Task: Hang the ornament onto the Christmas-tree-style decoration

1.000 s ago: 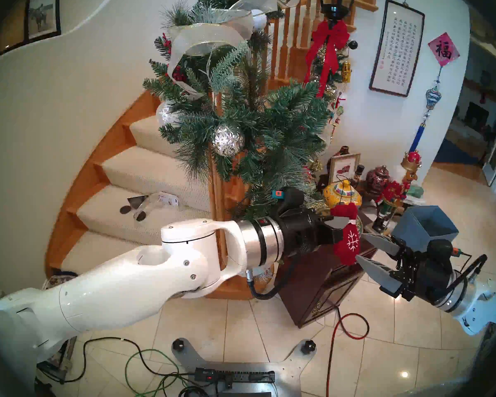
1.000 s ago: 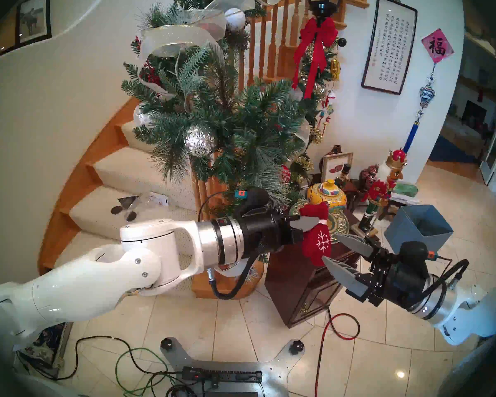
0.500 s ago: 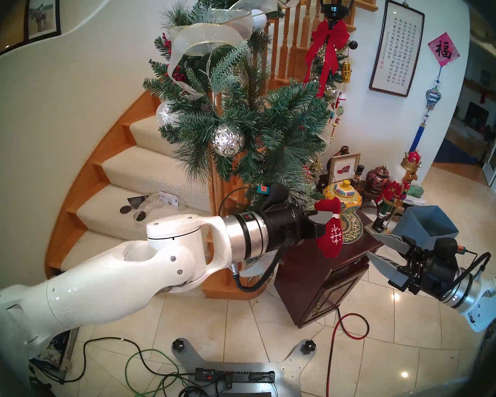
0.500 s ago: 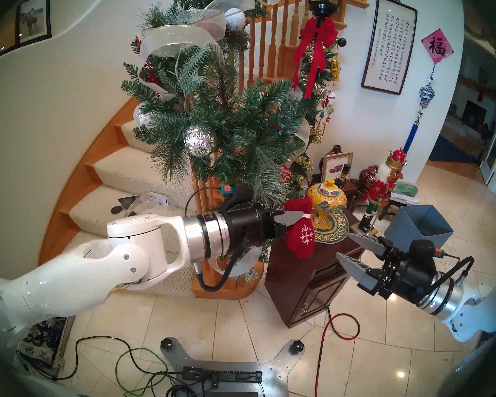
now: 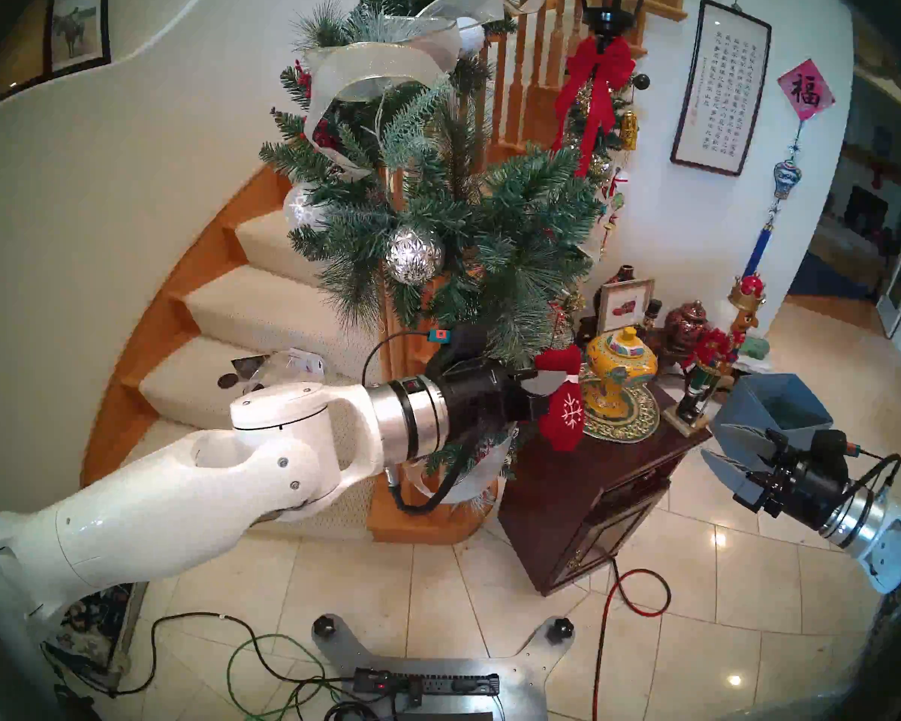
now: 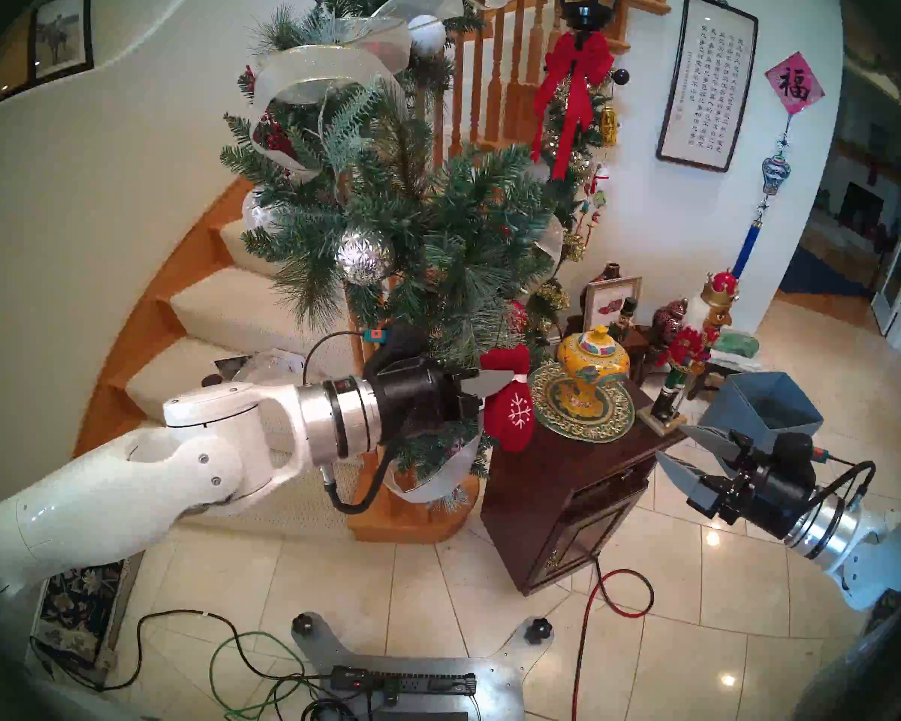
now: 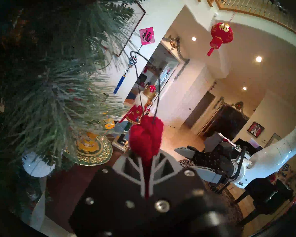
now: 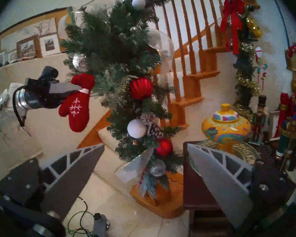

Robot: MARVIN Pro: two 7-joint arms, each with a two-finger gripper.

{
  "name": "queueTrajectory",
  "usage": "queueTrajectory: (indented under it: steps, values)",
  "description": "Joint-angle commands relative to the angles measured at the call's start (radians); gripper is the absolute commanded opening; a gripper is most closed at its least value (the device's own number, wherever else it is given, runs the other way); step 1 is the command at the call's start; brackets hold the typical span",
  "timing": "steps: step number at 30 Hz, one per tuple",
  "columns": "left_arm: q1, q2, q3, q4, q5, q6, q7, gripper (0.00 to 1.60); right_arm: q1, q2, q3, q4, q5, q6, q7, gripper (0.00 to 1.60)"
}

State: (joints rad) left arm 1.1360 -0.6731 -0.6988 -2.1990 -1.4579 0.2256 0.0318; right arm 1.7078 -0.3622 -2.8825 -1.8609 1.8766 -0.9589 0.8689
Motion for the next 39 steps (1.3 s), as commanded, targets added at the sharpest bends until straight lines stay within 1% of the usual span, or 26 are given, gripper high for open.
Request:
queueTrajectory:
  steps: [1, 3, 5, 7, 8, 9, 13, 14, 15, 17, 20, 21, 23, 26, 27, 28, 29, 30, 31, 33, 35, 39]
  values:
    - [0.005, 0.016, -0.015, -0.003, -0.001, -0.018, -0.025, 0.00, 0.001, -0.002, 0.003, 0.029, -0.038, -0.001, 0.108, 1.60]
    - [0.008, 0.018, -0.016, -0.002, 0.001, -0.020, -0.027, 0.00, -0.003, -0.003, 0.003, 0.033, -0.054, -0.001, 0.100, 1.60]
    - [0.012, 0.021, -0.019, -0.002, 0.002, -0.023, -0.031, 0.00, -0.004, -0.003, 0.003, 0.044, -0.059, -0.001, 0.129, 1.60]
    - [0.014, 0.024, -0.020, -0.001, 0.003, -0.024, -0.034, 0.00, -0.004, -0.005, 0.003, 0.042, -0.070, -0.001, 0.101, 1.60]
    - [0.016, 0.024, -0.021, -0.001, 0.004, -0.025, -0.036, 0.00, -0.002, -0.005, 0.003, 0.046, -0.067, -0.001, 0.117, 1.60]
    - [0.017, 0.025, -0.022, -0.001, 0.005, -0.026, -0.038, 0.00, -0.001, -0.005, 0.003, 0.045, -0.075, -0.001, 0.101, 1.60]
    - [0.020, 0.028, -0.024, -0.002, 0.007, -0.029, -0.045, 0.00, 0.003, -0.006, 0.003, 0.048, -0.081, -0.001, 0.103, 1.60]
    - [0.020, 0.028, -0.024, -0.002, 0.007, -0.030, -0.047, 0.00, 0.006, -0.005, 0.003, 0.052, -0.073, -0.001, 0.126, 1.60]
    - [0.020, 0.028, -0.024, -0.002, 0.007, -0.030, -0.047, 0.00, 0.006, -0.005, 0.003, 0.052, -0.073, -0.001, 0.126, 1.60]
    - [0.021, 0.030, -0.024, -0.003, 0.008, -0.031, -0.050, 0.00, 0.006, -0.006, 0.003, 0.046, -0.077, -0.001, 0.099, 1.60]
    - [0.022, 0.032, -0.024, -0.003, 0.008, -0.033, -0.055, 0.00, 0.008, -0.005, 0.003, 0.049, -0.063, -0.001, 0.118, 1.60]
    - [0.022, 0.032, -0.024, -0.004, 0.008, -0.033, -0.056, 0.00, 0.008, -0.005, 0.003, 0.047, -0.067, -0.001, 0.104, 1.60]
    - [0.023, 0.033, -0.023, -0.006, 0.009, -0.034, -0.058, 0.00, 0.008, -0.005, 0.003, 0.047, -0.068, -0.001, 0.101, 1.60]
    - [0.023, 0.036, -0.021, -0.010, 0.012, -0.034, -0.062, 0.00, 0.009, -0.005, 0.003, 0.048, -0.060, -0.001, 0.118, 1.60]
    - [0.022, 0.037, -0.020, -0.013, 0.017, -0.033, -0.062, 0.00, 0.008, -0.006, 0.003, 0.045, -0.066, -0.001, 0.097, 1.60]
    - [0.021, 0.039, -0.019, -0.016, 0.021, -0.032, -0.062, 0.00, 0.008, -0.005, 0.003, 0.047, -0.059, -0.001, 0.114, 1.60]
    - [0.022, 0.041, -0.018, -0.021, 0.023, -0.031, -0.062, 0.00, 0.008, -0.006, 0.003, 0.044, -0.064, -0.001, 0.096, 1.60]
    - [0.022, 0.045, -0.016, -0.029, 0.030, -0.029, -0.062, 0.00, 0.008, -0.006, 0.003, 0.046, -0.057, -0.001, 0.113, 1.60]
    - [0.021, 0.050, -0.014, -0.040, 0.040, -0.027, -0.061, 0.00, 0.008, -0.006, 0.003, 0.043, -0.061, -0.001, 0.097, 1.60]
    - [0.025, 0.056, -0.010, -0.061, 0.051, -0.028, -0.061, 0.00, 0.008, -0.006, 0.003, 0.046, -0.051, -0.001, 0.120, 1.60]
    - [0.026, 0.063, -0.008, -0.081, 0.065, -0.028, -0.058, 0.00, 0.007, -0.007, 0.003, 0.042, -0.055, -0.001, 0.101, 1.60]
    - [0.028, 0.075, -0.003, -0.109, 0.090, -0.025, -0.049, 0.00, 0.007, -0.008, 0.003, 0.041, -0.050, -0.001, 0.104, 1.60]
